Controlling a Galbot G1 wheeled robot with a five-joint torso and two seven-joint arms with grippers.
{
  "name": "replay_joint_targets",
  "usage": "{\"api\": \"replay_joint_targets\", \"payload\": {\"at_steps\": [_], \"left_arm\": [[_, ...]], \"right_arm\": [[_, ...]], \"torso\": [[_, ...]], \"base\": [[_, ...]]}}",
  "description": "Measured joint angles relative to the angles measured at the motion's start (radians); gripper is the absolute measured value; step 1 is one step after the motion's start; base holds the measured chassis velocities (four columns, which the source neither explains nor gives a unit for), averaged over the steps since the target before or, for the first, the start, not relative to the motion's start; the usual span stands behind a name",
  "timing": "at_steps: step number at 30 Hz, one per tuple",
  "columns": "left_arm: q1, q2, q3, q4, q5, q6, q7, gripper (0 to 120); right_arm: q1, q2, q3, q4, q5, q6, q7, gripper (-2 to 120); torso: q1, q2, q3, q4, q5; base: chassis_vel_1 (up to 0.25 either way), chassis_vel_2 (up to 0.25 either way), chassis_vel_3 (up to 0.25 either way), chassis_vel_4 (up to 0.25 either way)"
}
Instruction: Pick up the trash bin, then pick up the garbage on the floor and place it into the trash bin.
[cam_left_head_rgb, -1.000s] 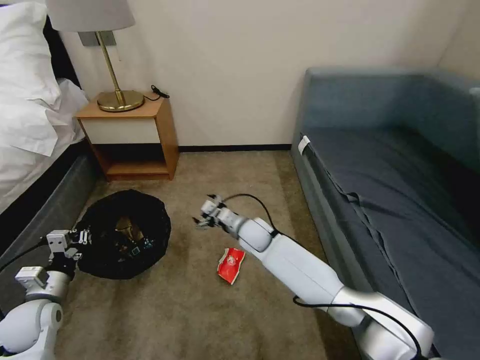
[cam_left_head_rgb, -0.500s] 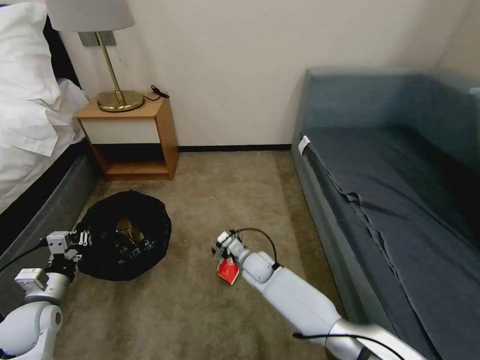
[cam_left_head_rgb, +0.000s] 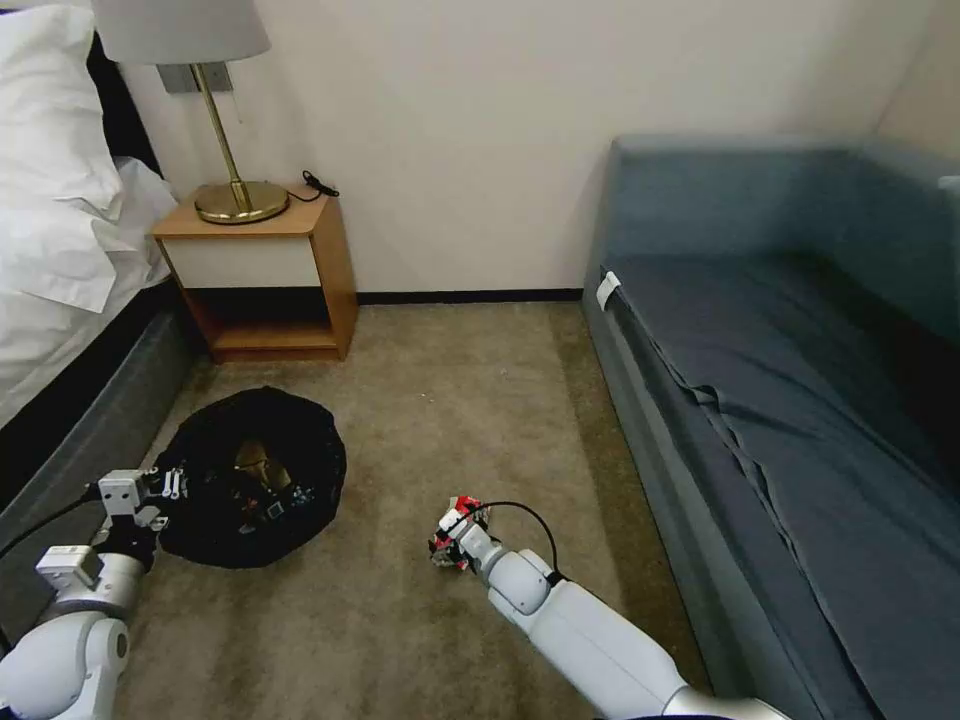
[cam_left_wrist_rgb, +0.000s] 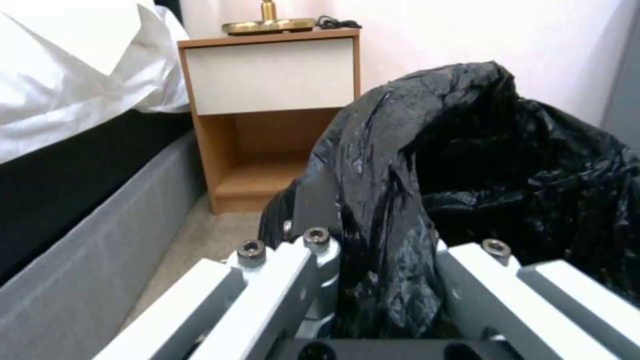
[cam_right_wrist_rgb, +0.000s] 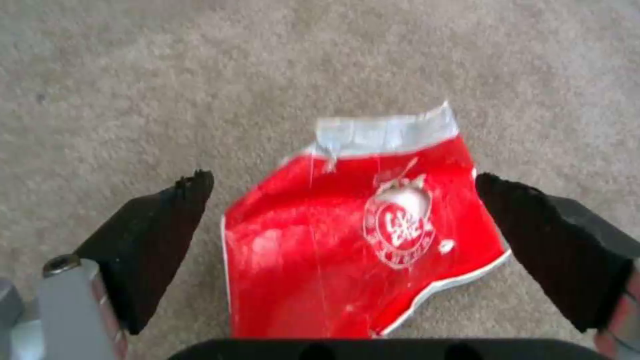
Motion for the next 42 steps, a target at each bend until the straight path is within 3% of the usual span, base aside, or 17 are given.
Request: {"api": "replay_joint_targets", "payload": {"at_steps": [11,17,21,22,24,25,34,36,42], "left_arm": [[-0.002,0.004,0.008,0.002,0.002,0.004,0.001,5],[0.006,0.001,0.003,-0.005,0.001,0.004,0.001,5],[0.012,-0.005,0.002,-0.014,0.001,0.004,0.003,5],[0.014,-0.008,0.001,-0.019,0.001,0.004,0.003,5],[0.015,-0.01,0.001,-0.022,0.002,0.004,0.004,5],[0.018,-0.012,0.001,-0.028,0.003,0.004,0.004,5],[0.023,-0.012,-0.005,-0.034,0.003,0.004,0.004,5],[0.026,-0.013,-0.005,-0.036,0.003,0.003,0.003,5],[0.031,-0.012,-0.009,-0.045,-0.002,0.001,0.003,5]], "right_arm": [[0.059,0.045,0.041,-0.117,-0.019,0.052,-0.063,100],[0.061,0.057,0.049,-0.165,-0.041,0.082,-0.105,94],[0.066,0.07,0.064,-0.205,-0.059,0.104,-0.149,81],[0.071,0.08,0.076,-0.234,-0.076,0.126,-0.17,73],[0.075,0.088,0.084,-0.253,-0.088,0.14,-0.181,70],[0.077,0.095,0.092,-0.271,-0.097,0.153,-0.189,61],[0.078,0.094,0.097,-0.28,-0.101,0.169,-0.206,36],[0.078,0.092,0.1,-0.282,-0.101,0.177,-0.207,21],[0.074,0.084,0.112,-0.271,-0.101,0.186,-0.206,3]], "torso": [[0.0,0.0,0.0,0.0001,-0.0001],[0.0,0.0,0.0,0.0,-0.0001],[0.0,0.0,0.0,0.0,-0.0001],[0.0,0.0,0.0,0.0,-0.0001],[0.0,0.0,0.0,0.0,-0.0001],[0.0,0.0,0.0,0.0,-0.0001],[0.0,0.0,0.0,0.0,-0.0001],[0.0,0.0,0.0,0.0001,-0.0001],[0.0,0.0,0.0,0.0,-0.0001]], "base": [[0.0,0.0,0.0,0.0],[0.0,0.0,0.0,0.0],[0.0,0.0,0.0,0.0],[0.0,0.0,0.0,0.0],[0.0,0.0,0.0,0.0],[0.0,0.0,0.0,0.0],[0.0,0.0,0.0,0.0],[0.0,0.0,0.0,0.0],[0.0,0.0,0.0,0.0]]}}
